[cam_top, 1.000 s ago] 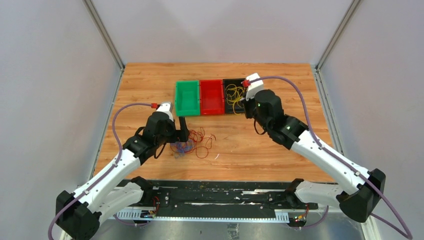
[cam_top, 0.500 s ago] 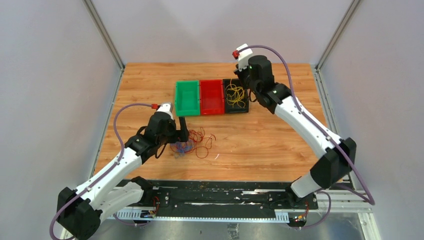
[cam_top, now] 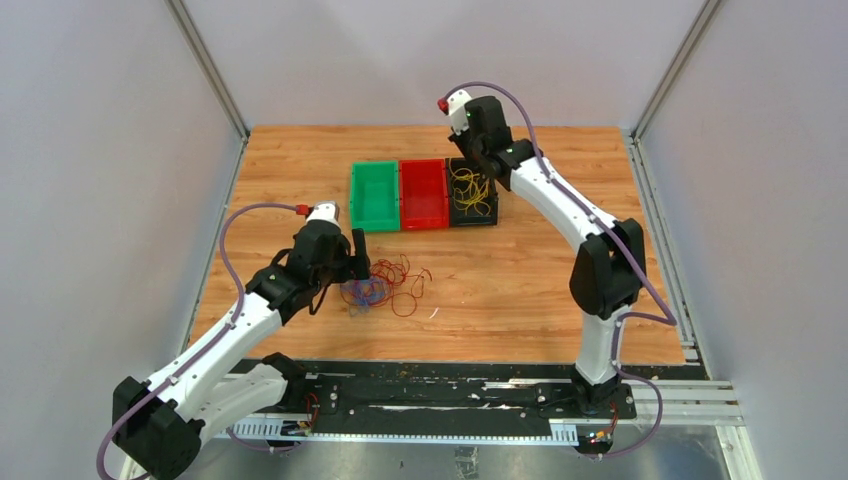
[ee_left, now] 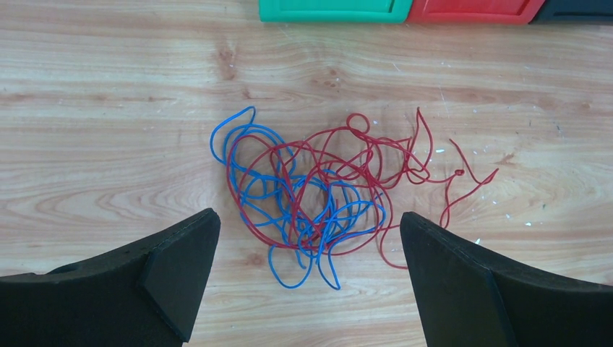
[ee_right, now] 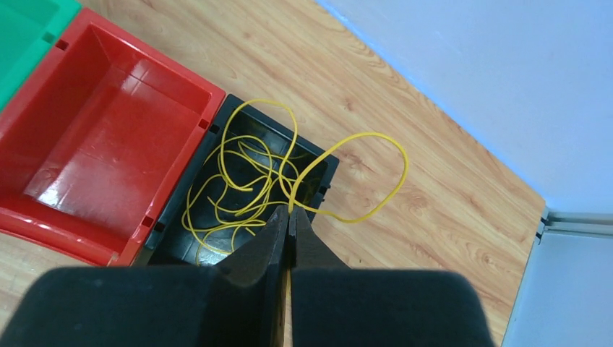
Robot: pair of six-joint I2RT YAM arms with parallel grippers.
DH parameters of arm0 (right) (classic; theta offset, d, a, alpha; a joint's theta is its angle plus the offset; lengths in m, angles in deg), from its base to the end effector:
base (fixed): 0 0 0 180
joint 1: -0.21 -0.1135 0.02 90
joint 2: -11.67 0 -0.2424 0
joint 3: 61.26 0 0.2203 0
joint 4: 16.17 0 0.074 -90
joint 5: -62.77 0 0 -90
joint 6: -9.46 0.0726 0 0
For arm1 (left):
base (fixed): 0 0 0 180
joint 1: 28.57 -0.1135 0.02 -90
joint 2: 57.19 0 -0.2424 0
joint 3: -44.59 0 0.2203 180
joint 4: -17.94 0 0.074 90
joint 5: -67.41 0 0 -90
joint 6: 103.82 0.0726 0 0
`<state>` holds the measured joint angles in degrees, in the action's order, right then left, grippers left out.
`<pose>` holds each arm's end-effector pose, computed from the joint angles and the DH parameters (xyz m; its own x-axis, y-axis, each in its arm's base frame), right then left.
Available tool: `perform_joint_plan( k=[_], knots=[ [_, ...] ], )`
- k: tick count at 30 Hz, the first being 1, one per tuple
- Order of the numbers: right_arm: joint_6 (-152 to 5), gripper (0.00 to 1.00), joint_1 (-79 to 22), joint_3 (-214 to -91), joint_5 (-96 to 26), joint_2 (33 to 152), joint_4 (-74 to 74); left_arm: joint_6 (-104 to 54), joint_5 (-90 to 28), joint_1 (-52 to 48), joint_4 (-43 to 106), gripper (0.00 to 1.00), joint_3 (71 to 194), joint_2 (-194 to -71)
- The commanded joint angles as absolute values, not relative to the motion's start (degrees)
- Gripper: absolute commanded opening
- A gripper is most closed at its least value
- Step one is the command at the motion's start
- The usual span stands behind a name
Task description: Untangle the cables
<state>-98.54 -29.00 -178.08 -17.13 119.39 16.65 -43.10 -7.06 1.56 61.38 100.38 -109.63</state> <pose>0.3942 0.2058 0.3207 -0.2288 -0.4765 -0.8489 -0.4322 0.8311 -0.3500 0.1847 -0.0847 0.2258 -0.6357 -0.1759 -0.7516 -0.0051 0.9746 -0.2238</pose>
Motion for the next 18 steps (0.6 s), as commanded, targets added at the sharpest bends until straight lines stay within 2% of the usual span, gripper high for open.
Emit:
perform_joint_plan(
  k=[1, 13, 18],
  knots=[
    [-100.6, 0.00, -28.4, -182.2, -17.1, 123.2, 20.4, -43.0, -4.5, 1.8, 64.1, 1.00, 102.3, -109.4],
    [-95.8, 0.00, -28.2, -183.9, -21.2, 129.8, 18.5, -42.5, -3.6, 1.8, 64.8, 1.00, 102.8, -108.9],
    [-88.8, 0.00, -25.6, -181.6, -31.4, 131.3, 9.1, -42.5, -3.4, 1.8, 64.9, 1.00, 102.8, -109.4]
  ],
)
